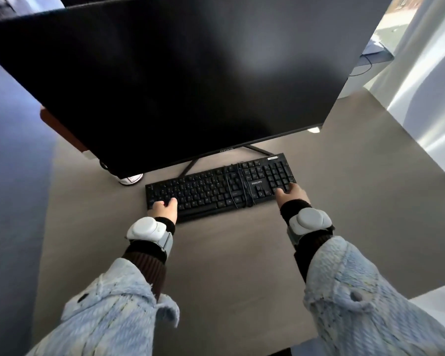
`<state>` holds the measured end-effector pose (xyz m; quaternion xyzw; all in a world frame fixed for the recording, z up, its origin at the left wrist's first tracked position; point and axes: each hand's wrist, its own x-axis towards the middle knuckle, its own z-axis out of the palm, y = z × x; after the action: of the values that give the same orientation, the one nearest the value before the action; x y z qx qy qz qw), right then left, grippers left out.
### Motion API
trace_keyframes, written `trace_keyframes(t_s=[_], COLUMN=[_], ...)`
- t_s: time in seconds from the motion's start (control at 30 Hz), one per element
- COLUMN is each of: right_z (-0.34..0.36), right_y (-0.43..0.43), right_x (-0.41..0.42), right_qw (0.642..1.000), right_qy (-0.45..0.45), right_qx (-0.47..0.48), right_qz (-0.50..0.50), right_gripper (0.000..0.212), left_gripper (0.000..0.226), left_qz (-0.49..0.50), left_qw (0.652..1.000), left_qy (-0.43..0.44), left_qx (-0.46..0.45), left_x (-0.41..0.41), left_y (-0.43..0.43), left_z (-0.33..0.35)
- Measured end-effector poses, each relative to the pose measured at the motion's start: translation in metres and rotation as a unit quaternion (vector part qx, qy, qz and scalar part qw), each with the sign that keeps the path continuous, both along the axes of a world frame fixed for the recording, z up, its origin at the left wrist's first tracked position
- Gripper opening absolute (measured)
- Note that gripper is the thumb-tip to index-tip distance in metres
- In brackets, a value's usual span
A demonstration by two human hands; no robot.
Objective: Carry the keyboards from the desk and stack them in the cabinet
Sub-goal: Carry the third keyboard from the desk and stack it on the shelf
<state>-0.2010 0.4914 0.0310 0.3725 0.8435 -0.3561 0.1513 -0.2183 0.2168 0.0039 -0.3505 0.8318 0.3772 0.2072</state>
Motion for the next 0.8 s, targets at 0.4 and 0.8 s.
trace_keyframes(t_s=[0.4,0.8], right_z=[-0.043,-0.05], right_y=[0.023,0.037], right_x=[-0.076,-0.079], right_qw=[0.998,0.994], right_qy=[-0.007,-0.083], right_qx=[0.066,0.066], right_qz=[0.01,-0.016], right_gripper=[0.055,0.049], left_gripper=[0.064,0.05], left_qz=[0.077,0.131], left_qw=[0.995,0.984], left_qy=[-0.041,-0.057], left_qx=[-0.055,-0.105], left_x=[-0.056,-0.045], left_y=[-0.015,-0.02], left_z=[-0.046,-0.05])
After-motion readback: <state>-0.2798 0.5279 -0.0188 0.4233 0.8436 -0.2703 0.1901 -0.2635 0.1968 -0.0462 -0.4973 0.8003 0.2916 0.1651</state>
